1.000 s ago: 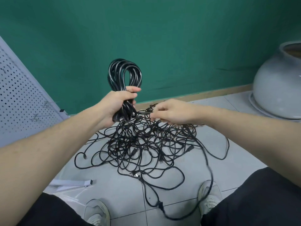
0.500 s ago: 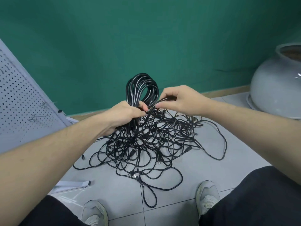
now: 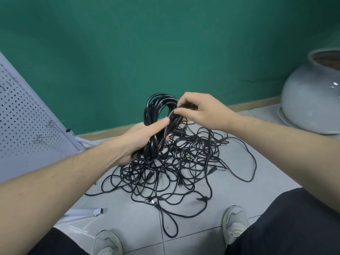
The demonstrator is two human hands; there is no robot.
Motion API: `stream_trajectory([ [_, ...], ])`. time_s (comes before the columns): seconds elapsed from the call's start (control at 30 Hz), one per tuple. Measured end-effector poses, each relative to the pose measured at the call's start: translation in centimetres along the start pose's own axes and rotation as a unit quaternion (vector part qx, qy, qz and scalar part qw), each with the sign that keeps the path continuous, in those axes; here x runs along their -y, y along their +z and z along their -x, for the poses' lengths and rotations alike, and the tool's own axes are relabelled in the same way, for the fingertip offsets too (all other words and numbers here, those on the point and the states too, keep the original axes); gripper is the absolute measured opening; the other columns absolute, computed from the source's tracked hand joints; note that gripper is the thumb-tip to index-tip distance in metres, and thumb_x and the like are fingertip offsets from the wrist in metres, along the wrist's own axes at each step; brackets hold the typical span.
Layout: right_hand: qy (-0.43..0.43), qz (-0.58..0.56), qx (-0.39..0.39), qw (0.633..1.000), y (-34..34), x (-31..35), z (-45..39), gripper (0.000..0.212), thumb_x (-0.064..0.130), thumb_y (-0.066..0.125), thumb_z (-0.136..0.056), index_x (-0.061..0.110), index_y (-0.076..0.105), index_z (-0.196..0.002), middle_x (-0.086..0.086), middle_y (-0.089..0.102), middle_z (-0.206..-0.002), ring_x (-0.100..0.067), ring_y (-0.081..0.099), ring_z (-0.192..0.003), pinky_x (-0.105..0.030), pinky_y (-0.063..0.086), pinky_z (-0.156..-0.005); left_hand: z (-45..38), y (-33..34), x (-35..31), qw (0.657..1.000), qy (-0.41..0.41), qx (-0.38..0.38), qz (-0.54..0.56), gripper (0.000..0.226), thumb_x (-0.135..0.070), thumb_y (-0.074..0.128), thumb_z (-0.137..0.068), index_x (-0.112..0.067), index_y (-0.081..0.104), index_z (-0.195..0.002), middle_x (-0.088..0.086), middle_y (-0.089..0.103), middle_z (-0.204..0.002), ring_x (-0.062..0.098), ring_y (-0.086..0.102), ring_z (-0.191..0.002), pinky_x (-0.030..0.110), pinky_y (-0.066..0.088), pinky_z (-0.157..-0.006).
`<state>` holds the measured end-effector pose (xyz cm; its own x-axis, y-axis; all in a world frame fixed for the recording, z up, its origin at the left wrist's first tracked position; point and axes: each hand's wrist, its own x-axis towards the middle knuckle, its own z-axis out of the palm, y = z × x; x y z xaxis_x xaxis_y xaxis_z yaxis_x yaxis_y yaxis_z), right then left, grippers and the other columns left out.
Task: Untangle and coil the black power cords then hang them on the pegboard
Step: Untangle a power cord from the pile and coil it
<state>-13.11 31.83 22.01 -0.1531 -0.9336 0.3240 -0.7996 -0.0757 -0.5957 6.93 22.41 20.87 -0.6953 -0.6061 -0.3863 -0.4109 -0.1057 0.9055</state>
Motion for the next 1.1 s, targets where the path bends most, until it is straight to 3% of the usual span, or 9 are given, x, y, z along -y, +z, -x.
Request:
stream_trajectory([
  [0.17,0.093,0.203,-0.049,0.974,-1.4,1.5,-0.1,0.063,0.081,0.070,-0.065,0.021,0.050,-0.067,0.008,0.052,-0.054,-0.008,0.046,-0.055,-0.028,0.038,-0.060,-0.2,0.0,0.7,0.982,0.060,0.051,-0.174,0.021,-0.048,0.085,-0.071,-0.033,0.076,-0.082,-0.012,0.076,-0.086,0.008,0.068,-0.074,0.029,0.051,-0.075],
  [0.3,0.059,0.039,0.041,0.997,-1.7,2.0,-0.3,0.043,0.055,0.081,-0.075,0.022,0.054,-0.070,0.012,0.060,-0.060,-0.004,0.047,-0.055,-0.024,0.041,-0.060,-0.7,0.0,1.1,0.966,0.061,0.081,-0.239,0.011,-0.023,0.072,-0.085,-0.015,0.065,-0.086,-0.009,0.069,-0.073,0.007,0.064,-0.069,0.023,0.051,-0.072],
  [0.4,0.035,-0.046,0.126,0.990,-1.9,2.1,-0.4,0.022,0.028,0.077,-0.090,0.018,0.059,-0.083,0.017,0.059,-0.060,0.001,0.049,-0.056,-0.012,0.039,-0.061,-0.5,-0.1,1.4,0.945,0.048,0.104,-0.308,0.025,-0.030,0.063,-0.074,-0.006,0.062,-0.083,0.000,0.065,-0.076,0.015,0.060,-0.071,0.034,0.049,-0.073],
  [0.57,-0.003,-0.069,0.076,0.995,-1.7,2.1,-0.7,0.016,0.027,0.080,-0.086,0.015,0.070,-0.086,0.002,0.066,-0.071,-0.004,0.053,-0.065,-0.018,0.044,-0.067,-0.1,-0.2,0.7,0.934,0.045,0.158,-0.319,0.041,-0.030,0.069,-0.071,-0.022,0.055,-0.108,-0.004,0.068,-0.088,0.013,0.062,-0.077,0.032,0.051,-0.070],
  [0.67,0.008,-0.104,0.049,0.993,-1.3,1.7,-1.2,0.017,0.025,0.085,-0.079,0.012,0.076,-0.084,-0.002,0.074,-0.081,-0.006,0.061,-0.073,-0.025,0.049,-0.076,0.2,0.1,0.1,0.922,0.105,0.201,-0.314,0.030,-0.007,0.071,-0.085,-0.019,0.049,-0.103,-0.021,0.059,-0.072,0.000,0.054,-0.068,0.017,0.044,-0.067],
  [0.77,0.027,-0.127,0.062,0.990,-0.6,1.1,-1.5,0.012,0.022,0.086,-0.077,0.013,0.079,-0.082,0.001,0.075,-0.083,-0.008,0.064,-0.078,-0.028,0.051,-0.080,1.1,0.3,-0.8,0.891,0.176,0.239,-0.345,0.021,0.003,0.065,-0.091,-0.011,0.051,-0.096,-0.018,0.051,-0.073,0.002,0.047,-0.066,0.017,0.040,-0.062],
  [0.9,0.058,-0.141,0.075,0.985,0.0,-0.5,-1.4,0.007,0.013,0.077,-0.086,0.012,0.076,-0.079,0.006,0.076,-0.076,-0.005,0.068,-0.073,-0.024,0.054,-0.076,1.5,-0.4,-2.0,0.890,0.240,0.156,-0.355,0.019,-0.011,0.074,-0.087,-0.015,0.056,-0.090,-0.013,0.054,-0.070,0.007,0.047,-0.063,0.025,0.041,-0.060],
  [1.0,0.103,-0.189,0.099,0.972,0.5,-1.1,-0.4,0.027,-0.007,0.059,-0.095,0.013,0.063,-0.076,0.016,0.068,-0.059,0.007,0.062,-0.059,-0.016,0.050,-0.064,1.6,-0.7,-2.4,0.908,0.223,0.073,-0.348,0.023,-0.030,0.081,-0.082,-0.024,0.062,-0.095,-0.016,0.068,-0.078,0.003,0.058,-0.067,0.024,0.048,-0.070],
  [1.1,0.136,-0.195,0.155,0.959,1.9,-1.2,0.3,0.032,-0.009,0.053,-0.096,0.015,0.061,-0.077,0.013,0.066,-0.057,-0.003,0.062,-0.059,-0.021,0.050,-0.060,1.4,-0.8,-2.3,0.895,0.163,-0.027,-0.414,0.058,-0.054,0.086,-0.070,-0.026,0.055,-0.109,-0.011,0.069,-0.092,0.007,0.062,-0.080,0.031,0.053,-0.077],
])
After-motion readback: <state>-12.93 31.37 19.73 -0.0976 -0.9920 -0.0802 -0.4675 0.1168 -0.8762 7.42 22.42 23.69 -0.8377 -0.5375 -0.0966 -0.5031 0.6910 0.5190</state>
